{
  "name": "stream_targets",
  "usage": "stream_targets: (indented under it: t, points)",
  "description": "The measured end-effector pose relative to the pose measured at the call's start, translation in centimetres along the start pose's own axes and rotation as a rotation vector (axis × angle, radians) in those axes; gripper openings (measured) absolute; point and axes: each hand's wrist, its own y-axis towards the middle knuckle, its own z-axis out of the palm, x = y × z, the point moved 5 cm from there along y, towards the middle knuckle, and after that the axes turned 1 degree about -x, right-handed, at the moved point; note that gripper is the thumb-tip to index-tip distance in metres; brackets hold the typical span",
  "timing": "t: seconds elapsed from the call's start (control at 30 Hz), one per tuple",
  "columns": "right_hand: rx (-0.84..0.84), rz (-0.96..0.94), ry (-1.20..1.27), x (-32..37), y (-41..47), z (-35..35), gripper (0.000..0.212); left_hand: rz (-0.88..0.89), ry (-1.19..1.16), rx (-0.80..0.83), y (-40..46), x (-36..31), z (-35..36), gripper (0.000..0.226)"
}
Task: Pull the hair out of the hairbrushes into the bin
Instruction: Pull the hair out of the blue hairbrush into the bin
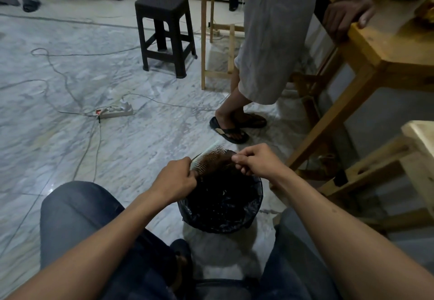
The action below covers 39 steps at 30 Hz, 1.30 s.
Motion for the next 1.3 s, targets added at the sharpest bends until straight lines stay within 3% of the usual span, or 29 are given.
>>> stream_targets:
  t: [0.33,0.47,0.57,0.67,0.9,0.97,1.07,1.3]
  points:
    - [-0.117,0.038,0.032,-2.2,-1.0,-4.6,0.015,-0.238,-0.19,-0.158,2.3,2.2,-1.1,0.029]
    - [-0.09,0.067,0.0,-3.5,-0.6,-4.8,0.015,-0.163,-0.163,-0.136,2.4,1.3,-1.4,0.032]
    - [0.075,0.074,-0.088,-3.0,0.0,-3.0,0.045,-0.063,-0.087,-0.089,2.0,-0.3,-0.9,0.034]
    - [0.092,0.012,-0.038,-1.4,0.5,-1.7,0.062,-0.014,-0.007,-0.063,1.7,-1.3,-0.4,0.036]
    - [-0.053,-0.11,-0.05,0.2,0.6,-0.9,0.027,-0.013,-0.038,-0.059,1.0,-2.4,-0.6,0.026]
    - [-0.084,-0.107,-0.072,0.1,0.6,-0.9,0.018,-0.03,-0.043,-0.06,0.7,-2.6,-0.6,0.041]
    - [-0.143,-0.108,-0.174,0.0,0.3,-1.6,0.016,-0.063,0.035,-0.091,0.6,-2.5,-0.7,0.06]
    - [-0.338,0.075,-0.294,-2.9,-0.3,-5.9,0.019,-0.199,0.018,-0.118,0.5,1.0,-1.9,0.064]
